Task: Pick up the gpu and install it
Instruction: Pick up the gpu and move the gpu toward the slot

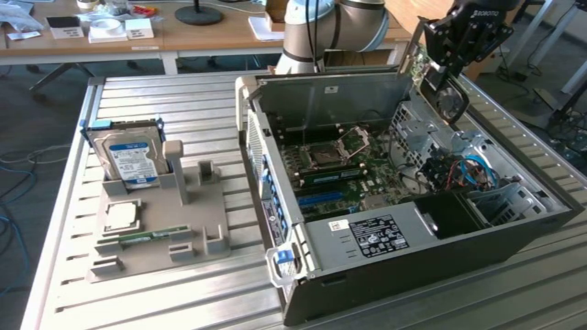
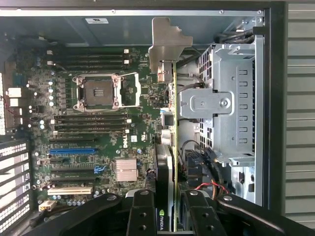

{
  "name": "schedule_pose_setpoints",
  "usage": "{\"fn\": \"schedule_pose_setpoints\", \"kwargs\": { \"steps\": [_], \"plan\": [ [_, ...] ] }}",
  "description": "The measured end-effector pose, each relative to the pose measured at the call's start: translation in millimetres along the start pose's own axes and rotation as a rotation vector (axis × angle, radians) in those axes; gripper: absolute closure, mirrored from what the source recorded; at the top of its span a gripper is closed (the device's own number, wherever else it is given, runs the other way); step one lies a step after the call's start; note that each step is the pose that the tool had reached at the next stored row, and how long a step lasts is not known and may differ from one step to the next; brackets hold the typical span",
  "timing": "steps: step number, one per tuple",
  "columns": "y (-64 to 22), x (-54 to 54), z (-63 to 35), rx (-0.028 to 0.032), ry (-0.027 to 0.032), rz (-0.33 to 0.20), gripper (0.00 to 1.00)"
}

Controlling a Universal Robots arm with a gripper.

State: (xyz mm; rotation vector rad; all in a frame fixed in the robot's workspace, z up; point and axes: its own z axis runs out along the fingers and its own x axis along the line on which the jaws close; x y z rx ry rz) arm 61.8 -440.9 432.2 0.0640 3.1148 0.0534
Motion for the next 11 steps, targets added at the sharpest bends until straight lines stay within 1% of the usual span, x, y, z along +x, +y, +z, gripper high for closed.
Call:
{"fn": "schedule_pose_setpoints", "kwargs": {
  "steps": [4, 11],
  "plan": [
    [0.1, 0.0, 2.0, 0.0000, 0.0000, 0.000, 0.73],
    [0.6, 0.4, 14.2, 0.0000, 0.0000, 0.000, 0.73]
  ]
}}
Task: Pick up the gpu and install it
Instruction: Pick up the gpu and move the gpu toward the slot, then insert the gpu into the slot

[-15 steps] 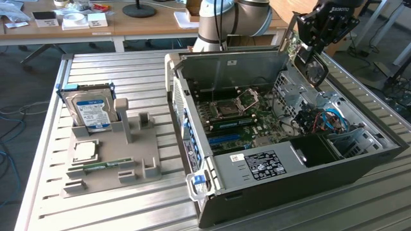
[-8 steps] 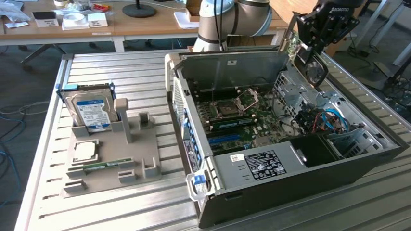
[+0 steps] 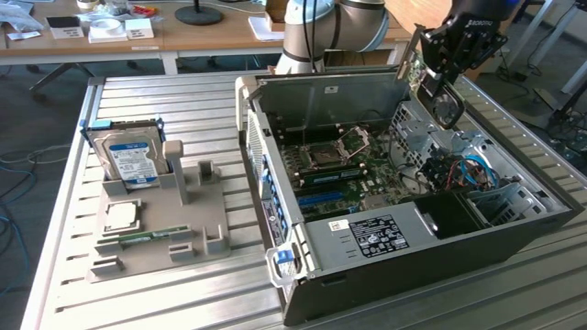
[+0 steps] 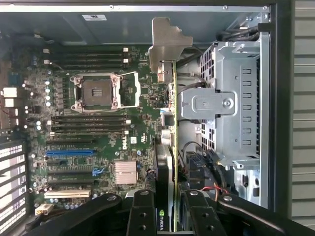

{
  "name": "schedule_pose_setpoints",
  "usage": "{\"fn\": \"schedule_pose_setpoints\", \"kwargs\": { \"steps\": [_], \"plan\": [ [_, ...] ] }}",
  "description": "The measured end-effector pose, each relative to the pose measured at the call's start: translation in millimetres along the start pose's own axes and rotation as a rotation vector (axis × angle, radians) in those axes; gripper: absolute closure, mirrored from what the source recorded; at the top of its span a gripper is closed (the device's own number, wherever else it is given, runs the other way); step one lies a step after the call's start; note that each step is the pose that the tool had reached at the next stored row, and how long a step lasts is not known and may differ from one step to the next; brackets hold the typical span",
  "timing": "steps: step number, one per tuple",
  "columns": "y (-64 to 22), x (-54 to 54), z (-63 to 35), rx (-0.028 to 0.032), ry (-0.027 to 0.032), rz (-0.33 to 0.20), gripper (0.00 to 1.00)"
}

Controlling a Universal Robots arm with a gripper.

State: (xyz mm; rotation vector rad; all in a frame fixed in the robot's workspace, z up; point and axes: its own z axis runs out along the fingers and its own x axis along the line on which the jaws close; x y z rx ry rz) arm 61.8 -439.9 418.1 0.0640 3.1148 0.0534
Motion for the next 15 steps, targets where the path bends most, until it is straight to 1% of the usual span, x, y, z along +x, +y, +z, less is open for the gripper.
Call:
{"fn": "schedule_pose_setpoints", "kwargs": {
  "steps": [15],
  "plan": [
    [0.4, 0.1, 0.8, 0.0000, 0.0000, 0.000, 0.73]
  ]
}}
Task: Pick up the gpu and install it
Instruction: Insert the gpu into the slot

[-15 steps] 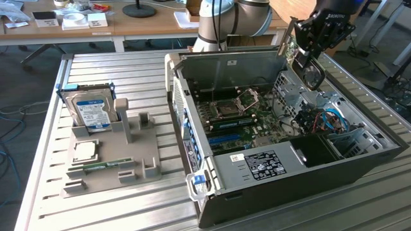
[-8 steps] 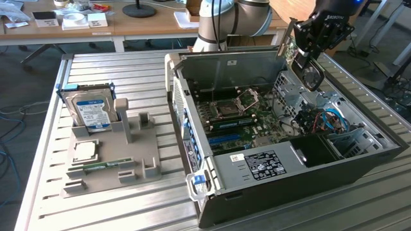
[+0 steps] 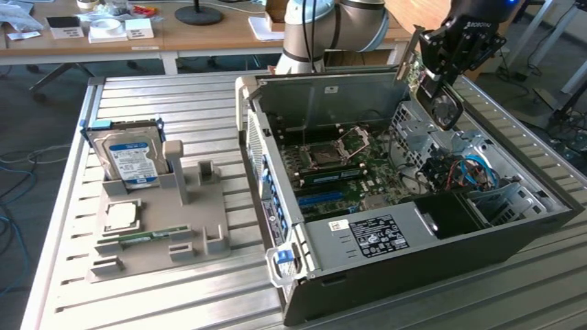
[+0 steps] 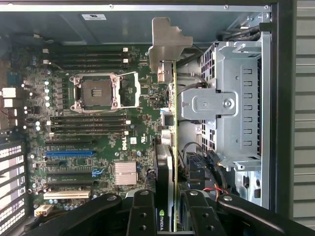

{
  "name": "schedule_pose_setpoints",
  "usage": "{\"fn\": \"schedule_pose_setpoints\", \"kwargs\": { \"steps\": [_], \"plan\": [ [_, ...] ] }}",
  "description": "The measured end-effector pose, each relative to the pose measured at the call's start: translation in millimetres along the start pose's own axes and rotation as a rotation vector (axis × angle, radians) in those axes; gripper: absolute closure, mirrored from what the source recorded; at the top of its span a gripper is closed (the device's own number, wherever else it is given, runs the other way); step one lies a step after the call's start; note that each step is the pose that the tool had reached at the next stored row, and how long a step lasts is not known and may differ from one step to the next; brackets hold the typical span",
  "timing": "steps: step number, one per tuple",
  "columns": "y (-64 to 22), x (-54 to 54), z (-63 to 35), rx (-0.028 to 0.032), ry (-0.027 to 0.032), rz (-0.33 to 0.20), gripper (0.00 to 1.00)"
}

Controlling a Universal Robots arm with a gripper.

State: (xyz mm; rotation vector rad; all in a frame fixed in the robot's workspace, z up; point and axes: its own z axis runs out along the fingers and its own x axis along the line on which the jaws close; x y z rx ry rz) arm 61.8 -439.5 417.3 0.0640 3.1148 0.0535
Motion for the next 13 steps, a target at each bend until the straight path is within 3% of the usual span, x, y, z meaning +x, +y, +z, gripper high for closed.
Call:
{"fn": "schedule_pose_setpoints", "kwargs": {
  "steps": [5, 13],
  "plan": [
    [0.0, 0.5, 0.0, -0.0006, 0.0006, -0.020, 0.73],
    [0.0, 0.7, 0.3, -0.0032, 0.0047, -0.136, 0.73]
  ]
}}
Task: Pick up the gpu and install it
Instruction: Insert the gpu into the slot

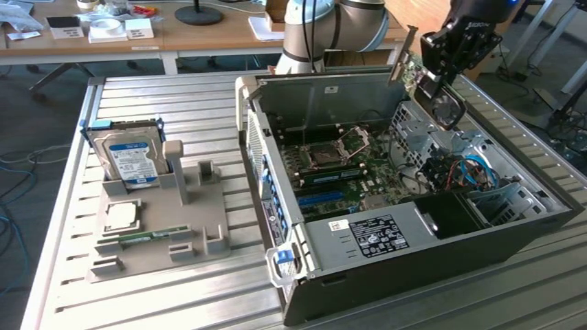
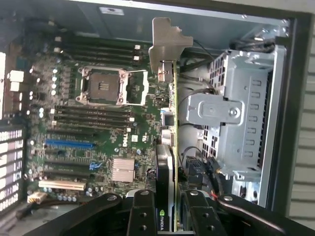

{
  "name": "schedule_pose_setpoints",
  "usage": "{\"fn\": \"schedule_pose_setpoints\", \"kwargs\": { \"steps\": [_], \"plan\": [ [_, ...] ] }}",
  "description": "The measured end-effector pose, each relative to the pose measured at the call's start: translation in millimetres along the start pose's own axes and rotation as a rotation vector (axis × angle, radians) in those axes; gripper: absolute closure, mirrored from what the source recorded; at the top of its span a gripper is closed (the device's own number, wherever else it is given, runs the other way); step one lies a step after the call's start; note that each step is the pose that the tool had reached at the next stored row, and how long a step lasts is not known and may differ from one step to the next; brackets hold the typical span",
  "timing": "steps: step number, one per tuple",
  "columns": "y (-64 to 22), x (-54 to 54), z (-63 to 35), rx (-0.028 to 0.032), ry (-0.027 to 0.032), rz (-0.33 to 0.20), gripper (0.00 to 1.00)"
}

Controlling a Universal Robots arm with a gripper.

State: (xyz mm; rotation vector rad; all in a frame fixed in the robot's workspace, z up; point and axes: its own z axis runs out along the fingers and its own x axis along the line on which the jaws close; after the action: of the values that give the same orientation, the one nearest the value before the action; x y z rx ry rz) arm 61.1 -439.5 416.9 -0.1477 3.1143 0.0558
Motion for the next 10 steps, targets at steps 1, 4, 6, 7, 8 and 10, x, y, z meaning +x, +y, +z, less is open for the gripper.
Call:
{"fn": "schedule_pose_setpoints", "kwargs": {
  "steps": [1, 4, 6, 7, 8, 10],
  "plan": [
    [0.0, 0.0, 0.1, -0.0005, 0.0007, -0.018, 0.73],
    [0.0, 0.0, 0.3, -0.0019, 0.0025, -0.072, 0.73],
    [0.0, 0.0, 0.4, -0.0028, 0.0037, -0.107, 0.73],
    [0.0, 0.0, 0.5, -0.0033, 0.0044, -0.127, 0.73],
    [0.0, 0.0, 0.6, -0.0037, 0.0051, -0.144, 0.73],
    [0.0, 0.0, 0.7, -0.0046, 0.0062, -0.180, 0.73]
  ]
}}
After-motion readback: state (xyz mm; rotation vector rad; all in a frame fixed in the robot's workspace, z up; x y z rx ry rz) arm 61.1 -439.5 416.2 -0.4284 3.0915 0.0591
